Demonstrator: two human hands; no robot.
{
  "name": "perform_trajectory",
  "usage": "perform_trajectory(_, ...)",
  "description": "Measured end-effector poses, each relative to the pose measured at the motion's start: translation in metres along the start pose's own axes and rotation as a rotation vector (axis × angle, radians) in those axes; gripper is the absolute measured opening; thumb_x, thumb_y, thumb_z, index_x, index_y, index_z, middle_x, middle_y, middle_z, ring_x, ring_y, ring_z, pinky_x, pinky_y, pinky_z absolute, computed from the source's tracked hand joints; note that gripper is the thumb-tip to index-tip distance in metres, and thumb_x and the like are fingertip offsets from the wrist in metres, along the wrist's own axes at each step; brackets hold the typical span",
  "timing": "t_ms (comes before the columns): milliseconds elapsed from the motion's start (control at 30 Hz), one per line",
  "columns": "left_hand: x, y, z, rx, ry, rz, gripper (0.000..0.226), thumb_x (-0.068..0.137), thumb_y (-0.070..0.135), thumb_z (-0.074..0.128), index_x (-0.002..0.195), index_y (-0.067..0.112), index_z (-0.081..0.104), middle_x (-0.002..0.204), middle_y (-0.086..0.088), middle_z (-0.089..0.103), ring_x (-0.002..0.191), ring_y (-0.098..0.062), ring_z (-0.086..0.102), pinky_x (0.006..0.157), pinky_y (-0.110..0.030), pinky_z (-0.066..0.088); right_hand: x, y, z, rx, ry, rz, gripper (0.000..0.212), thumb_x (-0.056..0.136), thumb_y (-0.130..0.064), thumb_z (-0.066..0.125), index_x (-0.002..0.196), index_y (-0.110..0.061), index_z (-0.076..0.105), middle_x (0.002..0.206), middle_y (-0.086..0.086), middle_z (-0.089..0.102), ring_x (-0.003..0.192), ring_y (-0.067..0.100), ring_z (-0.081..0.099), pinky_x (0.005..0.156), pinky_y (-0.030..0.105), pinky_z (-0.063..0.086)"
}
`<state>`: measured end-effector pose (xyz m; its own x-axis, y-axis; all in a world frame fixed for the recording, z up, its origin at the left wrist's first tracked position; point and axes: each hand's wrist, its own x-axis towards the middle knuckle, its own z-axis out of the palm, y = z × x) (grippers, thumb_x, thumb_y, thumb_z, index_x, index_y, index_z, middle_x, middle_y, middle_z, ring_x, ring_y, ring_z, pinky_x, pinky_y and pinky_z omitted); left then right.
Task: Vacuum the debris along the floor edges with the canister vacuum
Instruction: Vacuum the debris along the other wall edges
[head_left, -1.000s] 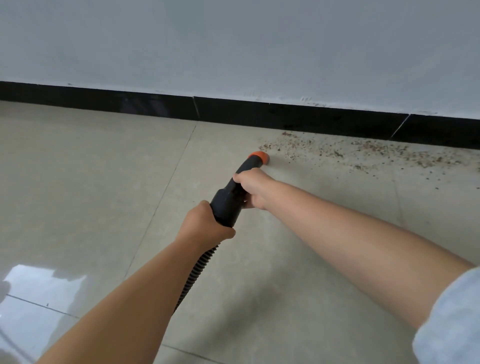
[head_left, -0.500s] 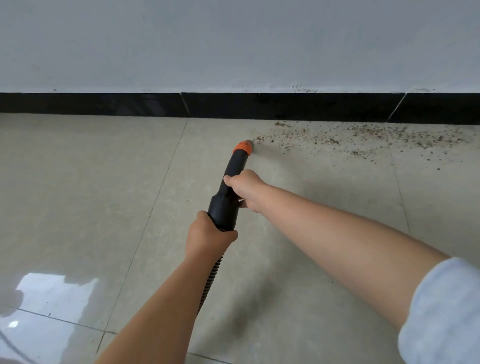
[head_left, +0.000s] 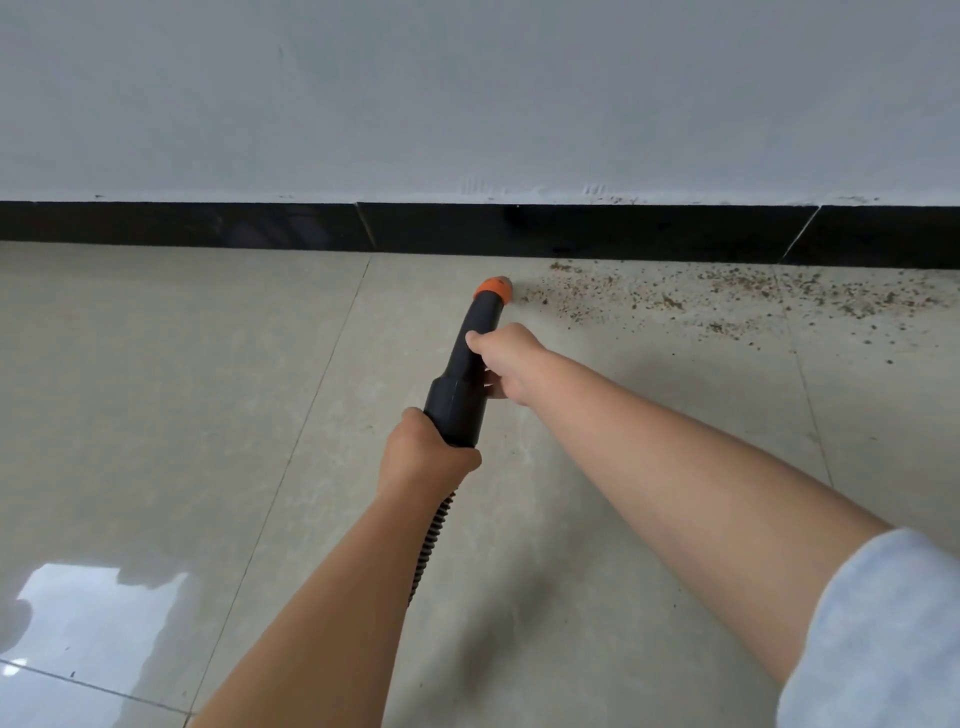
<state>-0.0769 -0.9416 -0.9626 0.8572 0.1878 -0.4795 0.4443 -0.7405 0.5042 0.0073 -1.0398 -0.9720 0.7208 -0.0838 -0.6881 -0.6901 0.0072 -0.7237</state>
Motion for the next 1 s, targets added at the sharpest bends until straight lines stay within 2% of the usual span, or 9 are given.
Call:
perform_trajectory(167, 0.007, 0.012, -0.002, 0.034, 0.012, 0.026, 0.032, 0.076, 0.011, 0.063, 0.095, 0.009, 0.038, 0.072, 0.003, 0.042, 0.058, -0.008, 0.042, 0.046, -0.023, 0.03, 0.009, -0.004, -0.008, 0.026, -0.001, -0.026, 0.032, 0.097, -0.022, 0.048, 0.122, -0.004, 0.047, 0.123, 0.015, 0.054, 0.108, 0.031, 0.056, 0.072, 0.034, 0.051)
perform_trajectory(333, 0.013, 0.023, -0.001, 0.008, 0.005, 0.029, 0.032, 0.076, 0.011, 0.063, 0.095, 0.008, 0.038, 0.071, 0.002, 0.042, 0.057, -0.009, 0.042, 0.046, -0.023, 0.03, 0.017, -0.019, -0.008, -0.076, 0.074, -0.037, 0.035, 0.097, -0.022, 0.047, 0.126, -0.003, 0.045, 0.121, 0.016, 0.055, 0.108, 0.033, 0.057, 0.09, 0.043, 0.052)
perform_trajectory(433, 0.017, 0.029, -0.002, 0.009, 0.0, 0.038, 0.032, 0.075, 0.011, 0.064, 0.094, 0.008, 0.039, 0.071, 0.002, 0.042, 0.057, -0.009, 0.042, 0.045, -0.023, 0.03, 0.023, -0.027, -0.01, -0.098, 0.056, -0.083, 0.045, 0.096, -0.018, 0.046, 0.139, -0.009, 0.034, 0.131, 0.016, 0.049, 0.113, 0.035, 0.054, 0.093, 0.047, 0.049)
perform_trajectory(533, 0.02, 0.031, -0.006, 0.055, -0.002, 0.05, 0.032, 0.076, 0.012, 0.064, 0.093, 0.008, 0.038, 0.07, 0.002, 0.041, 0.057, -0.009, 0.041, 0.046, -0.022, 0.029, 0.022, -0.026, -0.013, -0.023, 0.036, -0.059, 0.059, 0.096, -0.019, 0.048, 0.148, -0.021, 0.02, 0.137, 0.011, 0.043, 0.117, 0.034, 0.05, 0.09, 0.048, 0.051)
perform_trajectory(767, 0.013, 0.014, -0.013, 0.129, -0.017, 0.057, 0.033, 0.075, 0.014, 0.066, 0.092, 0.009, 0.039, 0.072, 0.001, 0.042, 0.059, -0.009, 0.042, 0.047, -0.021, 0.032, 0.017, -0.006, -0.01, 0.095, -0.056, -0.035, 0.069, 0.094, -0.02, 0.052, 0.149, -0.028, 0.012, 0.145, 0.007, 0.037, 0.121, 0.034, 0.049, 0.089, 0.049, 0.052)
perform_trajectory(1000, -0.001, 0.009, -0.013, 0.14, -0.046, 0.071, 0.032, 0.075, 0.015, 0.065, 0.091, 0.009, 0.038, 0.072, 0.002, 0.042, 0.059, -0.007, 0.041, 0.046, -0.019, 0.029, 0.007, 0.01, -0.014, 0.221, -0.084, -0.045, 0.062, 0.095, -0.014, 0.051, 0.148, -0.022, 0.019, 0.14, 0.009, 0.042, 0.12, 0.032, 0.05, 0.091, 0.049, 0.05)
